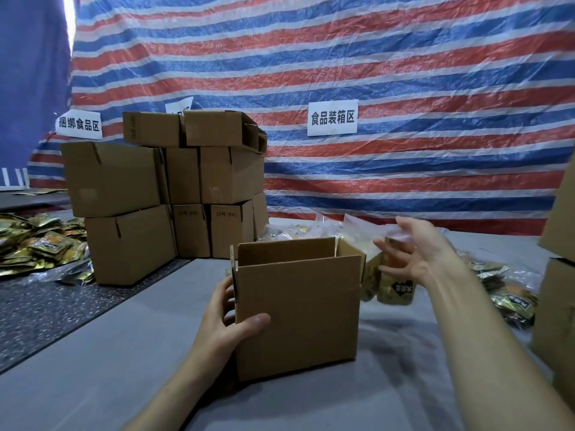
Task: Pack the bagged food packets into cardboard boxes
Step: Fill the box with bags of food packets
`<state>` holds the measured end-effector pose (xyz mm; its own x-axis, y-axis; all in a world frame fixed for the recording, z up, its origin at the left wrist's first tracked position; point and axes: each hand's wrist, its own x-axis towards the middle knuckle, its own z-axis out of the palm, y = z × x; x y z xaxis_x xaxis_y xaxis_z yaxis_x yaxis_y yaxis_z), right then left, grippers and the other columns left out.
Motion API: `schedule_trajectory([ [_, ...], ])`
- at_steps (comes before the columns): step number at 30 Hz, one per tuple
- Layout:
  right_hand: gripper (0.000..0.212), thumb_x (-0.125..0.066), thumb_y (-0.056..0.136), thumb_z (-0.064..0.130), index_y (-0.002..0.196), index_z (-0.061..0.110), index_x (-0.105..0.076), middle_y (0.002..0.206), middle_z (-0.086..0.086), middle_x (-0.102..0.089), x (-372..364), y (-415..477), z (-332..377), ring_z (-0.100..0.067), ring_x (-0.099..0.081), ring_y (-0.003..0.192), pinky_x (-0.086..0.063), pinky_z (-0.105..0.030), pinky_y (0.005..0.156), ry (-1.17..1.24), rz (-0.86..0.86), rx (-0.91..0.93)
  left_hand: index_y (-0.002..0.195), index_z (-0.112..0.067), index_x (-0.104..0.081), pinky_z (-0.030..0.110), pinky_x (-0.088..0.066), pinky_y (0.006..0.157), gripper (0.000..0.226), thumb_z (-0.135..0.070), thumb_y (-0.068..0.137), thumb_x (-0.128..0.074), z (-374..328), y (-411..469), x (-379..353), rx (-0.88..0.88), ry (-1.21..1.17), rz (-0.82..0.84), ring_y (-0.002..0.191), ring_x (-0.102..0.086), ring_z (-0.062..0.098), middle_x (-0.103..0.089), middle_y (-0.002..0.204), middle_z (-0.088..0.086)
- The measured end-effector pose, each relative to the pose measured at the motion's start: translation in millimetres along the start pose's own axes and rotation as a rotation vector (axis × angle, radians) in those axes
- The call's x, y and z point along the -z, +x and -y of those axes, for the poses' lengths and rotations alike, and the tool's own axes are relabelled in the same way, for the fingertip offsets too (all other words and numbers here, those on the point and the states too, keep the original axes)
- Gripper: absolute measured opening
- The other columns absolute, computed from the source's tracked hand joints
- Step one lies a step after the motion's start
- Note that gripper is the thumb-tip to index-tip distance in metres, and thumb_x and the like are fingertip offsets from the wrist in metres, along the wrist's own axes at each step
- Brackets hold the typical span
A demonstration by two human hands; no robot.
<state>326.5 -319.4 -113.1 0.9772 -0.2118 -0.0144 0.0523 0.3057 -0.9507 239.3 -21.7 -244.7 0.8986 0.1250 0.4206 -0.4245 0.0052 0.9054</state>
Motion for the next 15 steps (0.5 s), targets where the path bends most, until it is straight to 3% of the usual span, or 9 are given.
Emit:
schedule_trajectory([
  [6,0.016,-0.056,0.098,0.032,0.108,0.02,-0.058,0.122,-0.012,-0.063,-12,-36,33,-0.031,-0.065,0.114,-0.036,-0.073,0.104,0.139,0.125,0.176,0.141,-0.038,-0.048,0.052,-0.056,0.099,0.113,-0.058,0.04,-0.095,-2,-1,-1,0.01,0.017,0.063,0.118,-0.065,0.026,-0.065,0.131,0.0],
  [12,0.024,-0.053,0.1,0.033,0.118,0.017,-0.055,0.124,-0.011,-0.067,-19,-73,66,-0.022,-0.074,0.103,-0.038,-0.073,0.101,0.347,0.362,0.259,0.14,-0.046,-0.049,0.051,-0.056,0.099,0.11,-0.056,0.043,-0.099,-1,-2,-2,0.022,0.009,0.087,0.12,-0.065,0.025,-0.066,0.133,-0.001],
  [15,0.036,-0.054,0.098,0.031,0.127,0.011,-0.051,0.1,-0.007,-0.075,-25,-89,74,-0.024,-0.073,0.104,-0.042,-0.074,0.093,0.398,0.475,0.269,0.141,-0.044,-0.048,0.053,-0.054,0.101,0.109,-0.054,0.045,-0.099,-2,-2,0,0.027,0.017,0.106,0.121,-0.064,0.026,-0.065,0.134,0.0],
])
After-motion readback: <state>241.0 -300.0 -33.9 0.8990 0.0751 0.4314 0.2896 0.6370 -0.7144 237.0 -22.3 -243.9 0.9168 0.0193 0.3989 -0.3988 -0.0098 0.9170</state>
